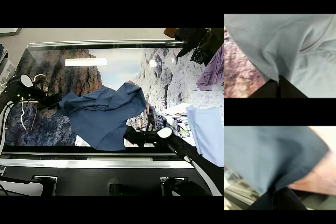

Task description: Fold the clothes and pants, and hang the long-sleeved shirts on hangers.

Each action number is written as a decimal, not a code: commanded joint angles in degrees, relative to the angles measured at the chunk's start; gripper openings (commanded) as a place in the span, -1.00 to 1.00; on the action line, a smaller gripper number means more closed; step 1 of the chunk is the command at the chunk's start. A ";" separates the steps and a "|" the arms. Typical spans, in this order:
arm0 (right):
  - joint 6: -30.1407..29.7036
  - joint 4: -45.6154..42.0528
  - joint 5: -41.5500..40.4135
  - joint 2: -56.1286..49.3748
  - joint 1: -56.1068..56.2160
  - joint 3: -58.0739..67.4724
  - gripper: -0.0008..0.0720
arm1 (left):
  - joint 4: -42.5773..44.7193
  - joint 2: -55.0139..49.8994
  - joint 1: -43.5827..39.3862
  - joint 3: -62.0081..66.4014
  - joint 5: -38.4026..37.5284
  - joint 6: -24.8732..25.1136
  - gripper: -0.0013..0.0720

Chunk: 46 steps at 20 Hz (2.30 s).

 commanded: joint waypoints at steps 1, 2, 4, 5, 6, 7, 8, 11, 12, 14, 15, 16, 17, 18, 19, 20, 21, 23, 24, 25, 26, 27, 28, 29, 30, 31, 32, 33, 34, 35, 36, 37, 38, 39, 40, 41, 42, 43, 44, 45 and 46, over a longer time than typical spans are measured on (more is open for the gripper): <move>-1.18 -2.01 2.78 4.35 -3.89 8.07 -0.90 | -0.09 2.60 0.35 1.53 1.92 0.28 -0.93; -1.16 -4.11 4.61 6.05 -5.97 11.82 -0.90 | -0.46 4.13 0.74 3.23 2.34 1.07 -0.93; -1.14 -7.98 9.68 9.66 -10.29 20.20 -0.90 | -0.48 7.76 1.81 7.87 2.43 1.99 -0.93; -1.14 -9.20 11.85 11.63 -12.33 24.39 -0.90 | -0.50 9.94 2.58 10.45 2.47 1.95 -0.93; -1.14 -10.29 14.08 13.88 -14.32 29.05 -0.90 | -0.50 12.35 3.43 13.22 2.56 1.92 -0.93; -1.11 -11.21 16.06 16.20 -16.02 33.73 -0.90 | -0.50 15.21 4.42 16.35 2.71 1.90 -0.93; -1.11 -12.11 17.68 18.34 -17.44 38.05 -0.90 | -0.50 18.10 5.27 19.23 3.10 1.90 -0.93; -1.16 -14.93 20.00 24.87 -19.74 51.06 -0.90 | -0.44 28.44 7.28 26.56 6.45 1.75 -0.93; -0.79 -16.81 19.47 26.71 -19.65 54.95 -0.90 | -0.39 32.17 7.67 27.96 8.22 1.14 -0.93; 2.60 -21.33 16.52 29.46 -19.65 62.10 -0.90 | 0.35 39.36 7.93 28.55 12.07 -1.09 -0.93; 4.46 -24.02 14.82 30.16 -19.65 64.98 -0.90 | 1.92 42.18 7.93 28.55 13.03 -2.67 -0.93; 6.54 -27.04 13.42 30.32 -19.65 67.84 -0.90 | 4.22 44.72 7.93 28.55 13.20 -5.22 -0.93; 8.13 -29.62 12.07 30.25 -19.65 69.94 -0.90 | 6.47 46.36 7.93 28.55 12.79 -7.10 -0.93; 9.16 -31.36 10.67 29.99 -19.65 71.01 -0.90 | 7.50 47.34 7.93 28.55 12.17 -7.34 -0.93; 9.86 -32.65 9.49 29.49 -19.65 71.34 -0.90 | 7.80 47.54 7.93 28.55 11.32 -7.32 -0.93; 9.99 -33.64 9.07 28.61 -19.65 71.34 -0.90 | 7.78 47.21 7.91 28.48 10.14 -7.34 -0.93; 10.69 -34.69 9.35 26.99 -19.65 71.34 -0.90 | 7.67 46.27 7.91 28.41 8.66 -7.32 -0.93; 11.67 -34.91 11.08 21.99 -19.65 71.34 -0.90 | 7.26 42.25 7.80 28.39 4.55 -7.26 -0.93; 12.79 -34.86 12.28 18.71 -19.65 71.34 -0.90 | 6.34 39.67 7.80 28.39 3.04 -5.99 -0.93; 14.19 -34.80 13.77 14.60 -19.65 71.34 -0.90 | 5.51 36.20 7.80 28.37 1.79 -3.82 -0.93; 14.69 -34.23 15.54 10.08 -19.65 71.34 -0.90 | 4.63 32.61 7.80 28.35 1.07 -2.69 -0.93; 14.60 -33.07 17.18 5.57 -19.65 71.34 -0.90 | 3.82 28.30 7.80 28.15 0.72 -2.05 -0.93; 14.49 -32.15 18.60 0.85 -19.63 71.34 -0.90 | 3.41 24.20 7.76 27.69 0.74 -1.66 -0.93; 13.88 -31.41 19.43 -4.39 -19.58 71.34 -0.90 | 3.41 19.87 7.43 27.06 0.74 -1.68 -0.93; 13.90 -30.91 19.50 -9.22 -19.58 71.34 -0.90 | 3.41 14.95 7.23 26.32 0.76 -1.68 -0.93; 13.90 -30.60 18.86 -14.29 -19.58 71.34 -0.90 | 3.41 10.34 6.95 25.64 0.76 -1.68 -0.93; 13.94 -29.88 18.12 -19.34 -19.58 71.34 -0.90 | 3.21 5.27 6.43 25.20 0.76 -1.70 -0.93; 13.97 -28.44 17.38 -23.74 -19.58 71.34 -0.90 | 2.99 0.74 6.05 25.14 0.72 -1.68 -0.93; 13.94 -25.77 16.79 -28.30 -19.58 71.34 -0.90 | 2.56 -3.80 5.53 25.16 0.76 -1.68 -0.93; 13.94 -22.73 16.52 -32.04 -19.58 71.34 -0.90 | 2.34 -7.85 4.90 25.16 0.83 -1.68 -0.93; 13.92 -19.56 16.35 -35.65 -19.58 71.34 -0.90 | 2.34 -11.15 4.39 25.16 0.81 -1.64 -0.93; 13.92 -17.57 16.41 -38.47 -19.58 71.34 -0.90 | 2.21 -14.21 3.91 25.16 0.52 -1.68 -0.93; 13.94 -16.48 16.92 -40.74 -19.58 71.34 -0.88 | 1.88 -16.55 3.50 25.16 0.26 -1.68 -0.93; 13.94 -16.20 17.64 -42.53 -19.58 71.34 -0.82 | 1.53 -18.36 3.13 25.16 0.28 -1.70 -0.93; 13.92 -16.37 18.38 -43.76 -19.61 71.34 -0.60 | 1.31 -19.50 2.91 25.18 0.31 -1.70 -0.93; 13.90 -16.50 19.12 -44.35 -19.63 71.34 -0.46 | 1.31 -20.33 2.64 25.20 0.35 -1.68 -0.93; 13.90 -16.81 19.80 -44.46 -19.65 71.34 -0.35 | 1.31 -20.61 2.45 25.20 0.35 -1.68 -0.93; 13.90 -16.92 20.72 -44.22 -19.71 71.34 -0.09 | 1.31 -20.59 2.45 25.22 0.57 -1.68 -0.93; 13.64 -16.98 22.43 -43.67 -20.09 71.34 0.29 | 1.31 -20.46 2.45 25.22 0.57 -1.66 -0.93; 12.41 -17.62 24.72 -42.86 -20.94 71.34 0.56 | 1.31 -20.26 2.49 25.22 0.42 -1.64 -0.93; 12.00 -19.89 28.17 -41.62 -22.16 71.34 0.56 | 1.31 -20.04 2.60 25.22 0.22 -1.60 -0.93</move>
